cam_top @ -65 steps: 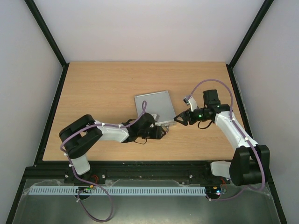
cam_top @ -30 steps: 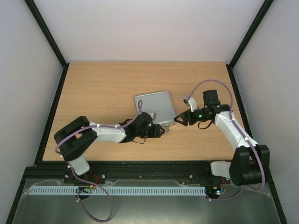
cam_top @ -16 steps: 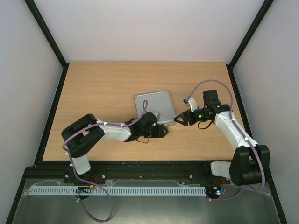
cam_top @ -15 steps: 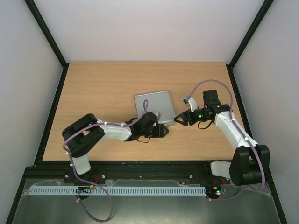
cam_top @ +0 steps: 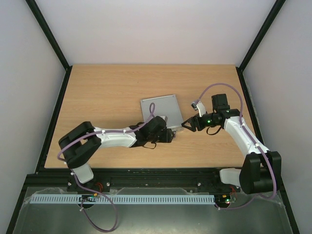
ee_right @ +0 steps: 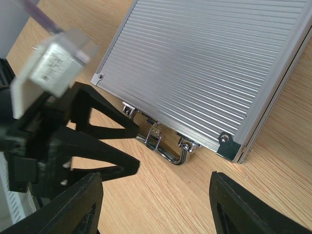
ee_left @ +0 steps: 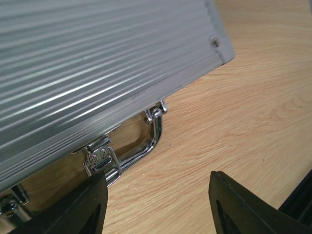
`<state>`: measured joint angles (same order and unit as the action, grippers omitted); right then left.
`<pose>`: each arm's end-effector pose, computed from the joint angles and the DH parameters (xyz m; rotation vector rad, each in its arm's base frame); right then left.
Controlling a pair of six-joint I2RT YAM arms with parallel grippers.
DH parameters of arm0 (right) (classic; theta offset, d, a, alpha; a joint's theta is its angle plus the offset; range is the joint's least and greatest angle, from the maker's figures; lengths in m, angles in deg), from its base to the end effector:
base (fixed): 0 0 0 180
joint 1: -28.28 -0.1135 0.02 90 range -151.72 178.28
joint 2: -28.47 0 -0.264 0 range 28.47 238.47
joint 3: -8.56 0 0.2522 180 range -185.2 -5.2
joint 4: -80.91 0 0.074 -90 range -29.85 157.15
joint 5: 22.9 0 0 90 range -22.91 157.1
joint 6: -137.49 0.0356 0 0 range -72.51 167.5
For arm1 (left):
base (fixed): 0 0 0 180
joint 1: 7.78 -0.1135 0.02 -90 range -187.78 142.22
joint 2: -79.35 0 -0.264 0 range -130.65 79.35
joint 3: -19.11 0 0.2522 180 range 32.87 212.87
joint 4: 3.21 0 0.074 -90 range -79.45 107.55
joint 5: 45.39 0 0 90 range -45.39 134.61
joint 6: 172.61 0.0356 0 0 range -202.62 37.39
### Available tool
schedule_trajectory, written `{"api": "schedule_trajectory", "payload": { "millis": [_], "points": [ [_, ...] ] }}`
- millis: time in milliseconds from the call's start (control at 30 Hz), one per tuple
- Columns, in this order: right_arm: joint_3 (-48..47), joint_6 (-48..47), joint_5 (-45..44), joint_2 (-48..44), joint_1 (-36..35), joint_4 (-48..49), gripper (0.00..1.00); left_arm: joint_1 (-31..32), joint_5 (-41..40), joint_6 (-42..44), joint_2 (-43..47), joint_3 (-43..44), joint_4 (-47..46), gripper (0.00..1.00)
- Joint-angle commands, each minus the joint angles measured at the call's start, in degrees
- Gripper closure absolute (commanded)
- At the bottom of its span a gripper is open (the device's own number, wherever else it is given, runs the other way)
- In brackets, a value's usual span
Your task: Pack up texas hold em set
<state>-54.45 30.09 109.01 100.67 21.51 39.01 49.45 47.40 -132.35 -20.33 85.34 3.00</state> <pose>0.2468 0.0532 0.2464 -0.7826 2.1752 0.7986 0.1929 -0.3029 0.1648 0.1905 2.4752 -0.9735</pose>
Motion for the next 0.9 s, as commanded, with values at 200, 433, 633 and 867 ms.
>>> {"api": "schedule_trajectory", "payload": {
  "millis": [200,433,633,867],
  "points": [
    [0.6,-0.7,0.4,0.2,-0.2,-1.7,0.39,0.3,-3.6,0.4,-1.3,1.5,6.0,0.49],
    [0.7,-0.8,0.2,0.0,-0.2,-1.7,0.39,0.2,-3.9,0.2,-4.5,2.9,5.9,0.44],
    [0.7,-1.0,0.1,0.0,-0.2,-1.8,0.39,-0.5,-2.0,0.0,-6.7,2.4,2.6,0.42],
    [0.7,-1.0,-0.1,0.3,-0.1,-1.8,0.39,-2.2,3.8,-1.3,-6.1,-0.9,-6.2,0.51]
  ]
}}
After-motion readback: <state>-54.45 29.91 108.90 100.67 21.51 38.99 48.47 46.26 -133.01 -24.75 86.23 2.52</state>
